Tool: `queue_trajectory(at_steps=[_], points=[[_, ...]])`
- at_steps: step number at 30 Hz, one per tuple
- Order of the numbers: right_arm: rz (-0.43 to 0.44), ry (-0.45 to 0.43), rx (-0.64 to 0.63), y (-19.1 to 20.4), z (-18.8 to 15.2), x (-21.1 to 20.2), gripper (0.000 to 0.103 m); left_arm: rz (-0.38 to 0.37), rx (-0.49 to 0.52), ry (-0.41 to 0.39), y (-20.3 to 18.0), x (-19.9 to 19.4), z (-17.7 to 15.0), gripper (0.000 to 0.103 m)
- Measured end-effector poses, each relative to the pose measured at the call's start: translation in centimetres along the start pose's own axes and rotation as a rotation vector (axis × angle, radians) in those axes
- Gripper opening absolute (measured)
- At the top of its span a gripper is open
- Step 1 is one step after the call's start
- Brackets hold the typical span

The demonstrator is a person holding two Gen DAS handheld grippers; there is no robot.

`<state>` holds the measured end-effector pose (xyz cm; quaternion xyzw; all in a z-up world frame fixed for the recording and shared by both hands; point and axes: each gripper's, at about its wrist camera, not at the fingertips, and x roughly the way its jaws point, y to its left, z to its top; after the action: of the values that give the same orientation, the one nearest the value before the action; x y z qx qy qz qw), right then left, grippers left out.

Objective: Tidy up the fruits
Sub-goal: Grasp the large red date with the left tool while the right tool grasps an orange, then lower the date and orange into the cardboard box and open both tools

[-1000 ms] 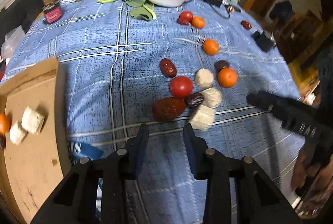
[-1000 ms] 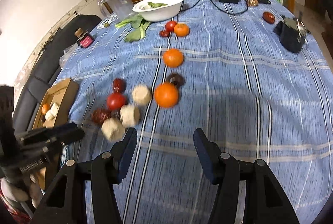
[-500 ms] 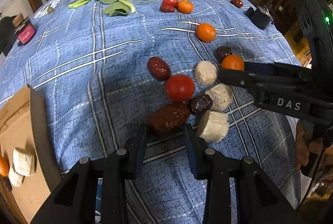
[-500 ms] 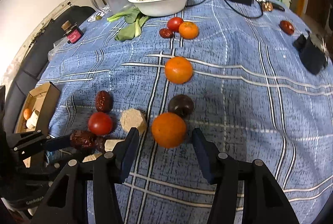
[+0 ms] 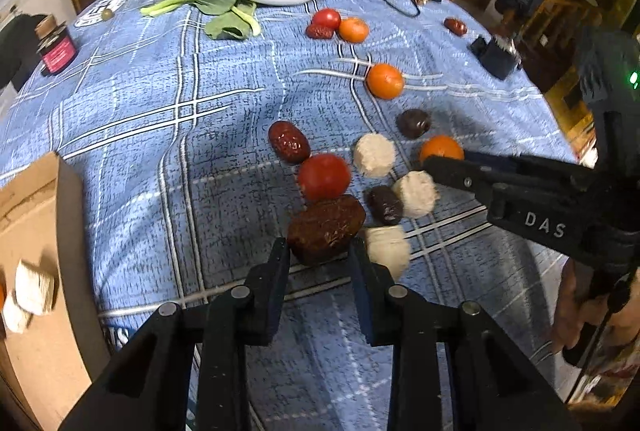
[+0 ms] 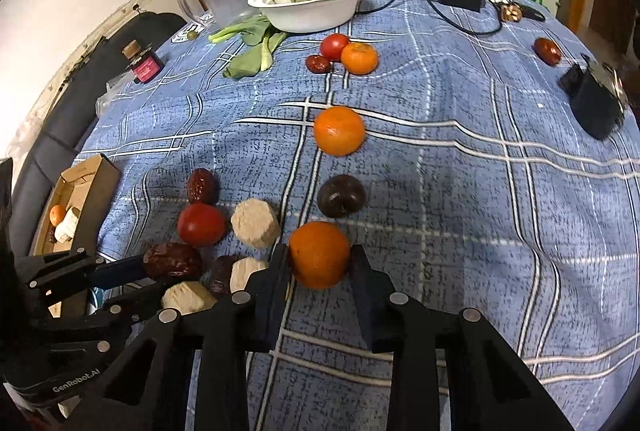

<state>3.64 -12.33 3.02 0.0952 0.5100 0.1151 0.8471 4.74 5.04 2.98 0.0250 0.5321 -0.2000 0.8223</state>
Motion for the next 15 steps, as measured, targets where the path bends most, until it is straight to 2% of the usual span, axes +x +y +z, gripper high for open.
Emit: queue_trajectory(at_steps=[9,12,15], points=[[0.047,-0.031,0.015,1.4,-0.7,-2.6,0.032,-0.041,-0.126,-0.099,1.2,-4.9,-2.0,0.028],[0.091,-0.039,-0.006,3.8,-0.6,-3.5,0.032,-0.056,-0.205,-0.133,3.3,-7.3,-3.4,0.029],[0.139,-0.039,-0.040,6.8,-0.5,-3.9,0.032,-0.030,-0.276,-0.151,6.2,-9.1,-4.9,0.029]])
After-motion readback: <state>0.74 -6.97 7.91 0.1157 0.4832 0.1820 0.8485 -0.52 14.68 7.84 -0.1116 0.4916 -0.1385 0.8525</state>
